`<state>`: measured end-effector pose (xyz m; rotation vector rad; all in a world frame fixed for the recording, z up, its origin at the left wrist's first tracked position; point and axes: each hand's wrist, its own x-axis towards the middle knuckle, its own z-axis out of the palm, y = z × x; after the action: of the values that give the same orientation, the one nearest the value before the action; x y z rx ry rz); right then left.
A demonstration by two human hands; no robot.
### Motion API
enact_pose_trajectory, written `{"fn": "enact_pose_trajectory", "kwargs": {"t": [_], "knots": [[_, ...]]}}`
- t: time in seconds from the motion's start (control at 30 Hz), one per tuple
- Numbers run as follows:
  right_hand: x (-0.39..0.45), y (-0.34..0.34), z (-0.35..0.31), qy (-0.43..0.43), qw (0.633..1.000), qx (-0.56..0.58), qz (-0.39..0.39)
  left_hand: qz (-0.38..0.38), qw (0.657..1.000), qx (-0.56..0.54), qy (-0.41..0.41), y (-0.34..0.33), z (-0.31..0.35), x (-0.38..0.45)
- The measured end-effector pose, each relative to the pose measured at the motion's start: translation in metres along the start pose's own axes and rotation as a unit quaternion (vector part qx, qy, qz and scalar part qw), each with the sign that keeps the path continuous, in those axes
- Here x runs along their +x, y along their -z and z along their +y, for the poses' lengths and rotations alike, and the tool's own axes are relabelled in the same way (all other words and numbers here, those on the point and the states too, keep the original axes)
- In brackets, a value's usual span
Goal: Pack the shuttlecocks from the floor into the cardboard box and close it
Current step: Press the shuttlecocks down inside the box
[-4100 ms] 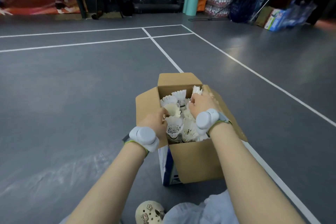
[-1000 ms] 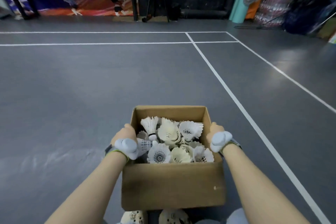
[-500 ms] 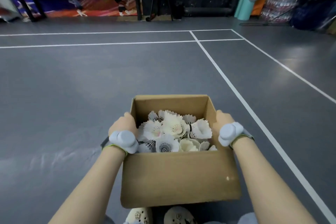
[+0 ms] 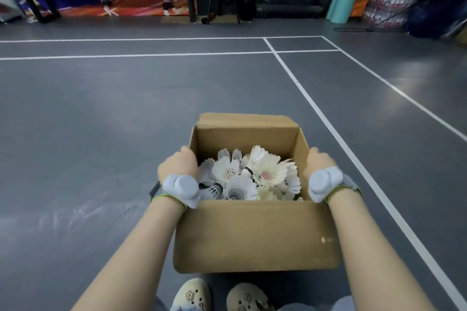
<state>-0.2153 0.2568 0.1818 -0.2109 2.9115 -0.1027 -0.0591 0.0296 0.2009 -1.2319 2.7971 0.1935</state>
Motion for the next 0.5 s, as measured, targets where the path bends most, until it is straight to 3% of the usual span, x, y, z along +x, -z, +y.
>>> {"fn": "enact_pose_trajectory", "kwargs": {"t": [0.13, 0.3, 0.43, 0.5], "knots": [[-0.004, -0.036, -0.008, -0.014, 0.998, -0.017, -0.067, -0.100, 0.994, -0.005, 0.035, -0.019, -0.001, -0.004], [-0.001, -0.042, -0.001, 0.001, 0.997, 0.053, -0.056, -0.104, 0.995, 0.011, 0.005, -0.019, -0.020, -0.002], [-0.002, -0.041, 0.019, 0.048, 0.997, 0.034, -0.054, -0.117, 0.990, 0.024, -0.071, -0.018, -0.037, -0.004], [-0.003, -0.038, 0.024, 0.032, 0.997, 0.042, -0.048, -0.125, 0.991, -0.001, -0.056, -0.019, -0.047, -0.005]]}}
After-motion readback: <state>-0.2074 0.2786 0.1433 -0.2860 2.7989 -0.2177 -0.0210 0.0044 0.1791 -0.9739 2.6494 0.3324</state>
